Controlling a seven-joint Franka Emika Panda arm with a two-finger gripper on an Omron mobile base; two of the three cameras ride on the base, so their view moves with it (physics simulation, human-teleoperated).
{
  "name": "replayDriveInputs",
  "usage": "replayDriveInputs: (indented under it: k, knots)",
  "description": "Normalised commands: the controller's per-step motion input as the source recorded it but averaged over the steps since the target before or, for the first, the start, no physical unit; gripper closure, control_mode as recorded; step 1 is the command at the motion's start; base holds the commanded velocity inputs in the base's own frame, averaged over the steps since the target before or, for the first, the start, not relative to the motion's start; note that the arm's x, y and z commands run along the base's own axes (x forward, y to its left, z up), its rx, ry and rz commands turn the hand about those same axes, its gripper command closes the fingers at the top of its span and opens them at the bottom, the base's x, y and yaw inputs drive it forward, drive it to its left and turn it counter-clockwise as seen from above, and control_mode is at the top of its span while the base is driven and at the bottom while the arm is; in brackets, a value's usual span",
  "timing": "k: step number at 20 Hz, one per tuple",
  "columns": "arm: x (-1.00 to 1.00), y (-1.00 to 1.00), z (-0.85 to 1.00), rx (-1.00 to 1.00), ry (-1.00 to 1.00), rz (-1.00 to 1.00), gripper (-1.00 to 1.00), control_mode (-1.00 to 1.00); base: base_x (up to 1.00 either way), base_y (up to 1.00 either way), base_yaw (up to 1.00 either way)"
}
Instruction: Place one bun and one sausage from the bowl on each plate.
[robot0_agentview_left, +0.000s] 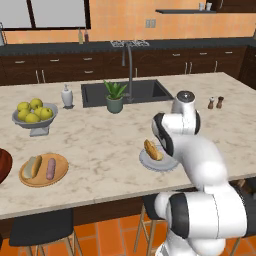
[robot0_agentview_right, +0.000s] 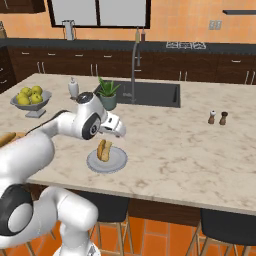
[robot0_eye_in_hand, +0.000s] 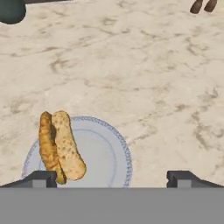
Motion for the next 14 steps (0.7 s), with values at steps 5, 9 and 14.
replayDriveInputs:
  k: [5,9,14]
  knots:
    - [-1.00,0.59,0.11,0.00,0.03,0.18,-1.00,-1.00,0.00,0.00,0.00]
    - [-0.53,-0.10,0.02,0.13,0.00,0.33,-1.00,-1.00,0.00,0.00,0.00]
    - [-0.12,-0.04,0.00,0.04,0.00,0.06,-1.00,-1.00,0.00,0.00,0.00]
